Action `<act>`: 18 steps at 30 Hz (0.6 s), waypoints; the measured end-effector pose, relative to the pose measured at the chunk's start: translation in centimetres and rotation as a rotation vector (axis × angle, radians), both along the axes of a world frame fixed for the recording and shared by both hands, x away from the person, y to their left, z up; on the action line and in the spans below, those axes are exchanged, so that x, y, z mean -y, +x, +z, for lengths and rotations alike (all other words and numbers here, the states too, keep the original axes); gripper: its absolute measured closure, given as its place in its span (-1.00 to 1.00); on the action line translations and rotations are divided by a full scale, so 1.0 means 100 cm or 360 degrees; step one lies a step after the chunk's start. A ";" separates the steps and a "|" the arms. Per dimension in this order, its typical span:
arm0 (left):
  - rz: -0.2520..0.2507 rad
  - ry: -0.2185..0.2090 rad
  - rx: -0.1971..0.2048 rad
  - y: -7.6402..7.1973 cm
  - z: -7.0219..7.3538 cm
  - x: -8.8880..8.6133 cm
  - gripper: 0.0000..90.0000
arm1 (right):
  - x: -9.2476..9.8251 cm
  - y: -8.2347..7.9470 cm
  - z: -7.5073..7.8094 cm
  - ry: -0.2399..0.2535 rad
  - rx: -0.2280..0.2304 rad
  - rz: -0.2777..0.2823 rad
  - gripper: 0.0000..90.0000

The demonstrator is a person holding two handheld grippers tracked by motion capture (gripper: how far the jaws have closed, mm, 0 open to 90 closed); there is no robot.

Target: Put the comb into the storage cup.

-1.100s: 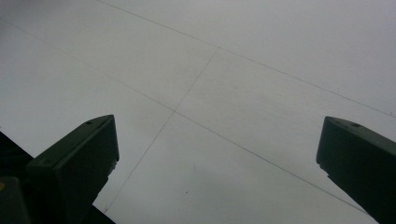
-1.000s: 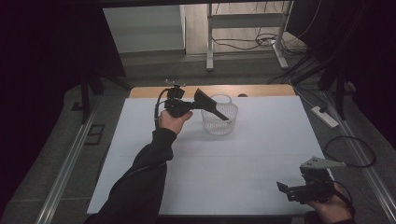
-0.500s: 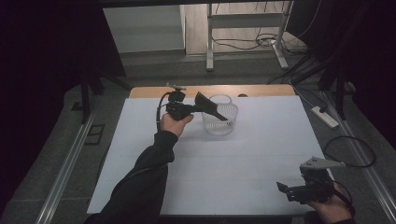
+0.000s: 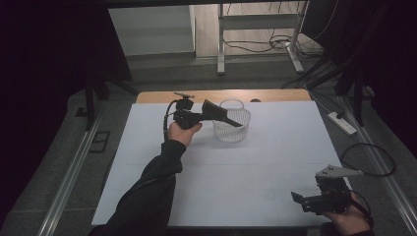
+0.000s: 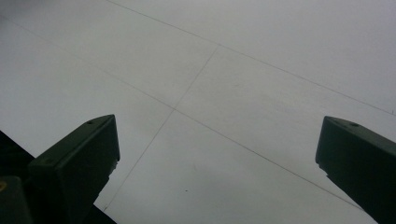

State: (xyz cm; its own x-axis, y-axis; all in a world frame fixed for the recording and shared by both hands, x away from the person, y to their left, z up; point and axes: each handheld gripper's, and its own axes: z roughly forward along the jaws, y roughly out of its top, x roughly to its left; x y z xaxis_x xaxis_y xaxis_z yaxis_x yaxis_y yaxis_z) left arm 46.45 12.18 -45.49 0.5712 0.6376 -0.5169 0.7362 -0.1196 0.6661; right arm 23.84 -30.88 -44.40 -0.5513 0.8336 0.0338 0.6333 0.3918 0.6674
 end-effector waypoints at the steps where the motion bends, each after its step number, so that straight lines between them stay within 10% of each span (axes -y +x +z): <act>1: 0.0005 0.0006 0.0006 0.000 0.000 0.000 0.73 | 0.000 0.000 0.000 -0.0001 0.0000 0.0000 -1.00; 18: 0.0052 0.0065 0.0052 -0.001 -0.007 -0.002 0.44 | 0.000 0.000 0.000 -0.0003 0.0000 0.0001 -1.00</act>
